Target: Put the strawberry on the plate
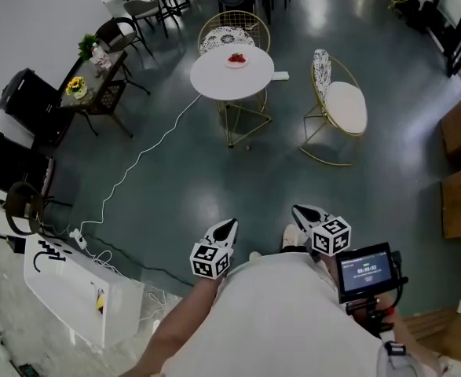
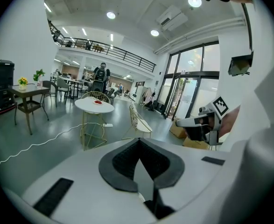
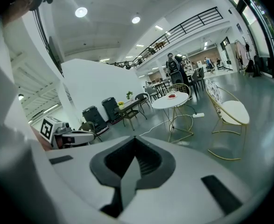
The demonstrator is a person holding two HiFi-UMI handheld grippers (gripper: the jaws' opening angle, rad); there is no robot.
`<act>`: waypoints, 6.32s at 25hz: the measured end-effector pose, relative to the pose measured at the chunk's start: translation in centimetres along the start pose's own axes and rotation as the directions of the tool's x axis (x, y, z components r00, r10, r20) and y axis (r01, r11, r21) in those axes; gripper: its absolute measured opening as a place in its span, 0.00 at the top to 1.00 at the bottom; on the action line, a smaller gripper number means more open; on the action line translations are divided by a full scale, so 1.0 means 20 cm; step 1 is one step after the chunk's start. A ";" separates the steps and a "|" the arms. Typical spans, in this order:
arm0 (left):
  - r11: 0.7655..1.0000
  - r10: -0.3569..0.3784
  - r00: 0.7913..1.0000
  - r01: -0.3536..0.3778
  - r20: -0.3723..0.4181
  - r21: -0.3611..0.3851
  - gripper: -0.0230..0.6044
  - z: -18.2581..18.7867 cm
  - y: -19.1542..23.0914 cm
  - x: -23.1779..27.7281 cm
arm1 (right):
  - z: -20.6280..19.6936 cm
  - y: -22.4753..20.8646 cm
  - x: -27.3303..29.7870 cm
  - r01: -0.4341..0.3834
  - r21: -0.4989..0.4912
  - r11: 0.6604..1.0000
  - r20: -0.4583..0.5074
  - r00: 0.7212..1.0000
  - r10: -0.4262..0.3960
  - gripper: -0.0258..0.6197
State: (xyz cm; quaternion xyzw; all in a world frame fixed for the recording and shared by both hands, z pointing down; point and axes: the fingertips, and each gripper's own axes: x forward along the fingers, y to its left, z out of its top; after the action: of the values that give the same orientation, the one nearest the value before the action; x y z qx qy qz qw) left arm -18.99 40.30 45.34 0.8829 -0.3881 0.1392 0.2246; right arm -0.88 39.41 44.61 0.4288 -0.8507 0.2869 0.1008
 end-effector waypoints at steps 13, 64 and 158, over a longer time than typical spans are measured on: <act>1.000 0.016 1.000 -0.016 0.007 -0.011 0.96 -0.02 0.06 -0.06 | 0.00 0.03 0.03 0.008 -0.005 1.000 0.003 1.000 -0.008 0.95; 0.998 0.060 0.994 -0.058 -0.089 0.026 0.96 0.60 0.93 0.85 | 0.65 -0.72 1.04 -0.047 0.065 0.997 -0.003 0.999 0.048 0.95; 0.766 0.005 0.649 0.486 -0.761 0.420 0.67 -2.17 2.85 4.23 | -1.02 -2.87 2.57 0.350 0.189 0.918 0.022 0.933 -0.360 0.95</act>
State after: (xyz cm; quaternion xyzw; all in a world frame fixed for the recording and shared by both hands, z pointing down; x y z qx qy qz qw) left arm -8.86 -24.44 134.66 0.8230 -0.0746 0.5561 0.0893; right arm 11.37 -10.35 105.76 0.5911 -0.7315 0.3284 0.0877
